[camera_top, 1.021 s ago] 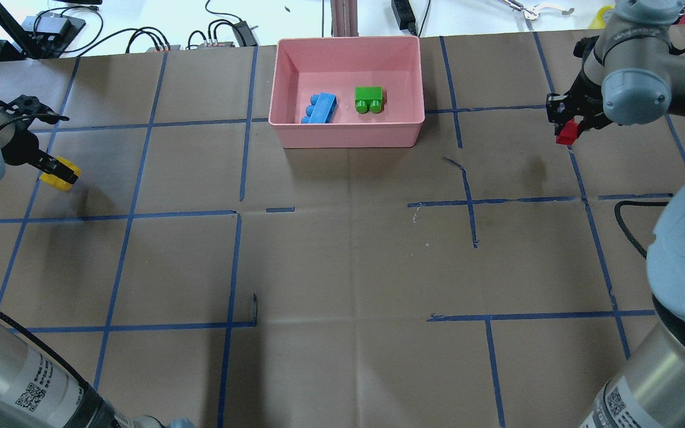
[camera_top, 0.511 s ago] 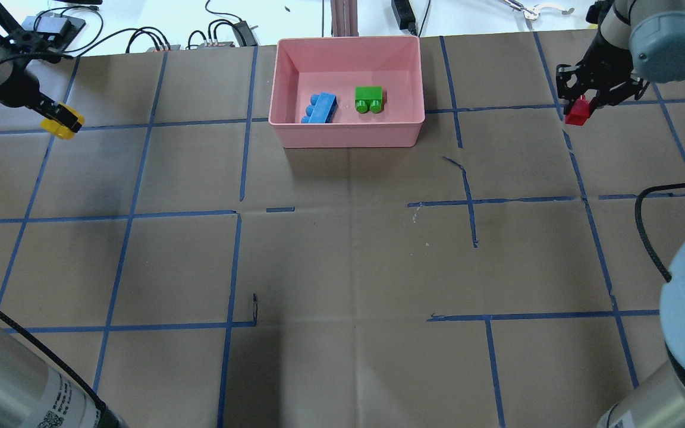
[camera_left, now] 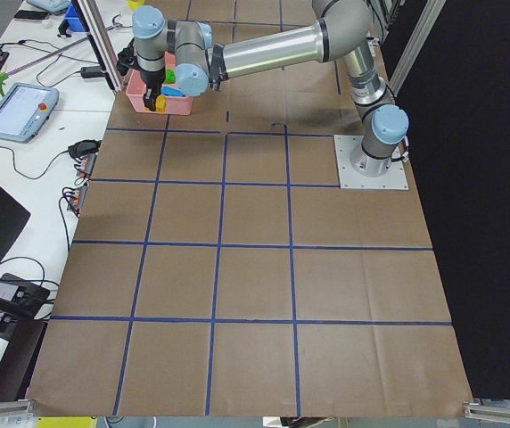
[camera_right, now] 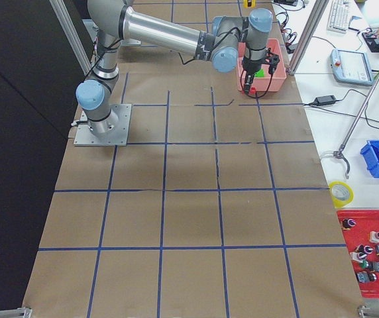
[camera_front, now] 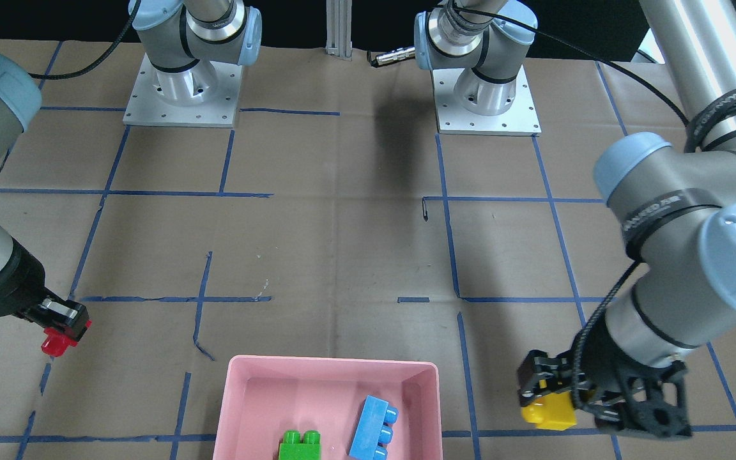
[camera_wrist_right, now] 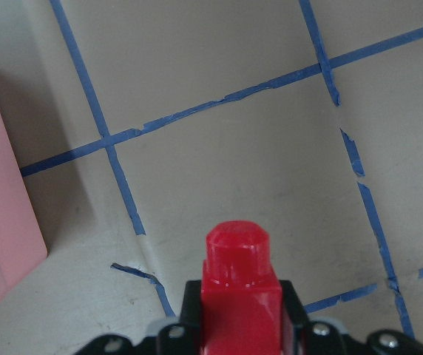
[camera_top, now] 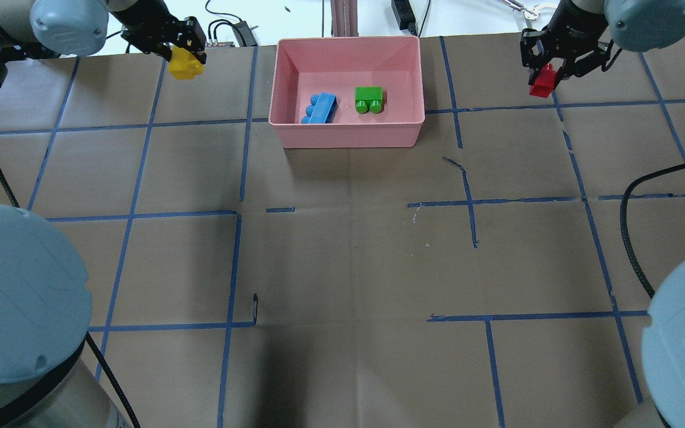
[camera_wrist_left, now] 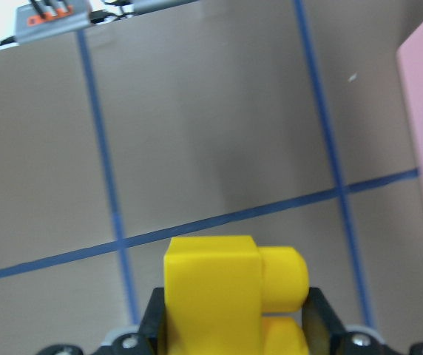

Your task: Put all blocks into box

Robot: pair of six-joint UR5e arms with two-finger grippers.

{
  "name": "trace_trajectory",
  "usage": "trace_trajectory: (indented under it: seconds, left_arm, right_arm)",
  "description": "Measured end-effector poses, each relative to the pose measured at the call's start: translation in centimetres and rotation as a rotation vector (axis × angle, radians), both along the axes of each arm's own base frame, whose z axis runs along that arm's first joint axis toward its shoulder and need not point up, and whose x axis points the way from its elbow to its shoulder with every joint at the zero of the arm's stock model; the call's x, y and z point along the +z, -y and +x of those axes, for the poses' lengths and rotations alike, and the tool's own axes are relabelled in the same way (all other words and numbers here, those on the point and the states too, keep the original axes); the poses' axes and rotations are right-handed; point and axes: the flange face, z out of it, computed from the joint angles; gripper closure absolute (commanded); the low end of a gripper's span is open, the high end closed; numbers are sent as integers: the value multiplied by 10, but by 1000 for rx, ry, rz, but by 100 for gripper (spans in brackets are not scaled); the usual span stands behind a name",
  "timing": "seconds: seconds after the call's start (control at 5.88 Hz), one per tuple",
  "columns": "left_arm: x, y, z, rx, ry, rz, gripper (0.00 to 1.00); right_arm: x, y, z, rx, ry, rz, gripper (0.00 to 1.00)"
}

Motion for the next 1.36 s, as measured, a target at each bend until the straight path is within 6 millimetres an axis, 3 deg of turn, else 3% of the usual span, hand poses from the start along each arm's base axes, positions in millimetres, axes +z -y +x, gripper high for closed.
trace_trajectory:
  seconds: [0.34, 0.51, 0.68, 1.02, 1.19, 1.36]
  left_arm:
    - [-38, 10, -103, 82, -113, -29, 80]
    - [-51, 10, -139, 124, -143, -42, 52]
    - [-59, 8, -163, 155, -160, -44, 1]
    - [-69, 9, -183, 183, -181, -75, 1]
    - [-61, 8, -180, 190, -159, -81, 1]
    - [-39, 2, -165, 179, -103, -76, 1]
  right_arm:
    - [5, 2, 12, -95, 92, -23, 95]
    - [9, 3, 16, -122, 132, -33, 95]
    - [14, 4, 22, -132, 146, -50, 95]
    - [26, 11, 31, -154, 151, -129, 94]
    - [27, 12, 36, -158, 154, -145, 94]
    - [27, 14, 42, -156, 157, -165, 94]
